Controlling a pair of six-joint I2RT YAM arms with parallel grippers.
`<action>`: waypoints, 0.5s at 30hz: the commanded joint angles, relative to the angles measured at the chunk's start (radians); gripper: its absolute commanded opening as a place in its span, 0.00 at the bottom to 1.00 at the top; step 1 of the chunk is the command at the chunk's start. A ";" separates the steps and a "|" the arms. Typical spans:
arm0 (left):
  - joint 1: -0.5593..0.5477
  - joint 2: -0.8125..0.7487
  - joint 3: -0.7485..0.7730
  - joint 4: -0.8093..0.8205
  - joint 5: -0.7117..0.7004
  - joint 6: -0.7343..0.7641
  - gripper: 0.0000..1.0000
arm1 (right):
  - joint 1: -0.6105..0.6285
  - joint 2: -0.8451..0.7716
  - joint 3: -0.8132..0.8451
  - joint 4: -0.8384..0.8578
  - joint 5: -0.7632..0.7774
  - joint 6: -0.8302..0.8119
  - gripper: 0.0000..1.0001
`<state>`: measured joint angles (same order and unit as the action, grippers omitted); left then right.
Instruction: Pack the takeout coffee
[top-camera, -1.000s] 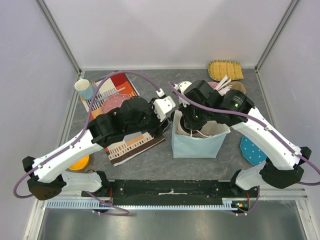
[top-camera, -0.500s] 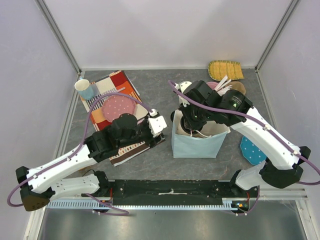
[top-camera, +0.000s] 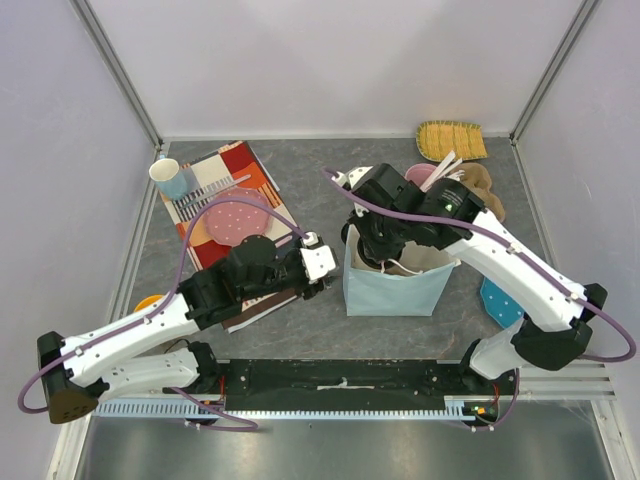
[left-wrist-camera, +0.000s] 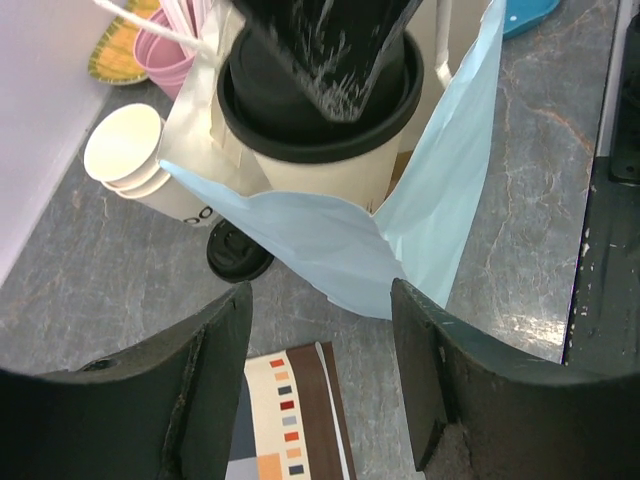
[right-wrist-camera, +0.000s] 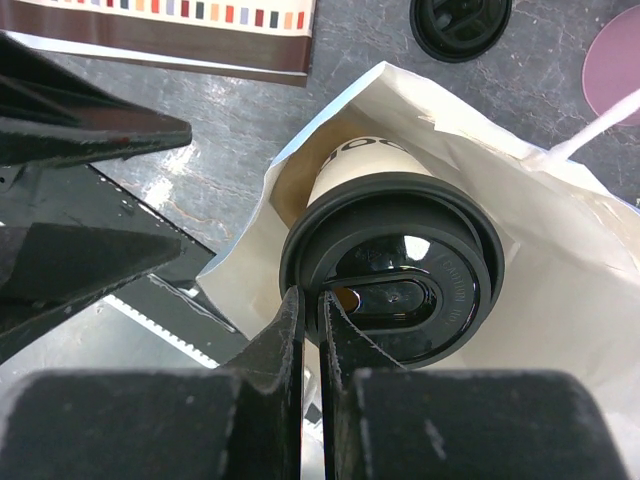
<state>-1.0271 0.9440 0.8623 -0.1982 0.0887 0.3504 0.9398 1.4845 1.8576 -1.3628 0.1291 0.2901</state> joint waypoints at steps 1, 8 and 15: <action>0.005 -0.002 -0.005 0.109 0.071 0.081 0.64 | 0.005 0.030 -0.027 -0.090 0.020 -0.029 0.00; 0.005 -0.004 -0.017 0.125 0.108 0.107 0.64 | 0.002 0.025 -0.109 -0.053 0.020 -0.051 0.00; 0.005 0.004 -0.022 0.132 0.112 0.108 0.64 | -0.003 0.011 -0.241 0.028 0.001 -0.086 0.00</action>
<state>-1.0267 0.9474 0.8436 -0.1242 0.1719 0.4210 0.9394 1.5196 1.6627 -1.3560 0.1299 0.2359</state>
